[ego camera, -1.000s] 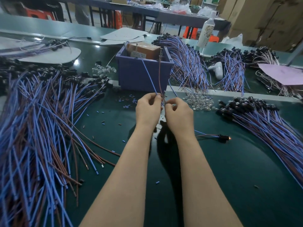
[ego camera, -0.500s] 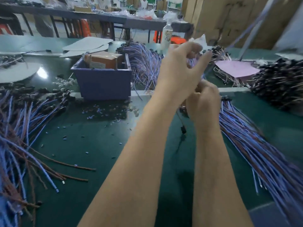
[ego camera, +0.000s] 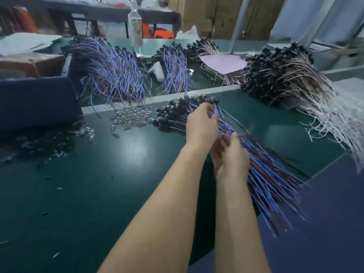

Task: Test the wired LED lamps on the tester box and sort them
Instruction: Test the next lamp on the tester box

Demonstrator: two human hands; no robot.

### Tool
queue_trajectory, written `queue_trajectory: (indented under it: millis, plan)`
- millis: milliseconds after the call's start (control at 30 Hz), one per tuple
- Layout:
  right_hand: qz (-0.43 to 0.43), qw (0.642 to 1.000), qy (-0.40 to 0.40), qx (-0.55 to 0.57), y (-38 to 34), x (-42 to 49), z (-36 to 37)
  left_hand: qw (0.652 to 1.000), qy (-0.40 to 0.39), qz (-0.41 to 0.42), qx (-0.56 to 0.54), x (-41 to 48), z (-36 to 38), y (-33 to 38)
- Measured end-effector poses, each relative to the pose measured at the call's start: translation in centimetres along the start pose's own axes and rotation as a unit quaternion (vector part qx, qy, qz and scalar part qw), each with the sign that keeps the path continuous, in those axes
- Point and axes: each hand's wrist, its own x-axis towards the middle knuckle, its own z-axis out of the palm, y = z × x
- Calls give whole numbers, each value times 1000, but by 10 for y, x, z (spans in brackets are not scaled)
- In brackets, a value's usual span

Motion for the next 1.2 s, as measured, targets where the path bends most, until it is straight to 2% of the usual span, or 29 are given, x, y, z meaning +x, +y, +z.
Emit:
queue_trajectory:
  millis: [133,333,500,633,733,800,900,1000,1133,1200]
  plan:
    - [22,995,-27,-94,8,7,-2,995,-25,-6,101,9,12,-22]
    - [-5,992,-38,-120,13,5,9,996,-21,-15,81,16,8,-24]
    - [18,989,-79,-123,27,-8,36,993,84,26,77,12,-40,-15]
    - [14,967,-194,-166,59,-42,81,983,184,24,-13,-3,-116,-17]
    - [-12,923,-292,-251,92,-79,114,951,290,-1,-112,-24,-179,-31]
    - [-30,884,-350,-308,121,-105,133,911,376,-12,-170,-41,-219,-43]
    - [-72,802,-424,-415,165,-144,155,840,476,-22,-259,-63,-273,-59]
    - [-95,744,-479,-456,204,-179,171,778,541,-27,-317,-79,-320,-73]
    - [-74,678,-550,-482,239,-215,188,730,588,-23,-347,-93,-368,-85]
    - [-121,583,-575,-561,249,-227,196,708,604,-22,-365,-97,-384,-88]
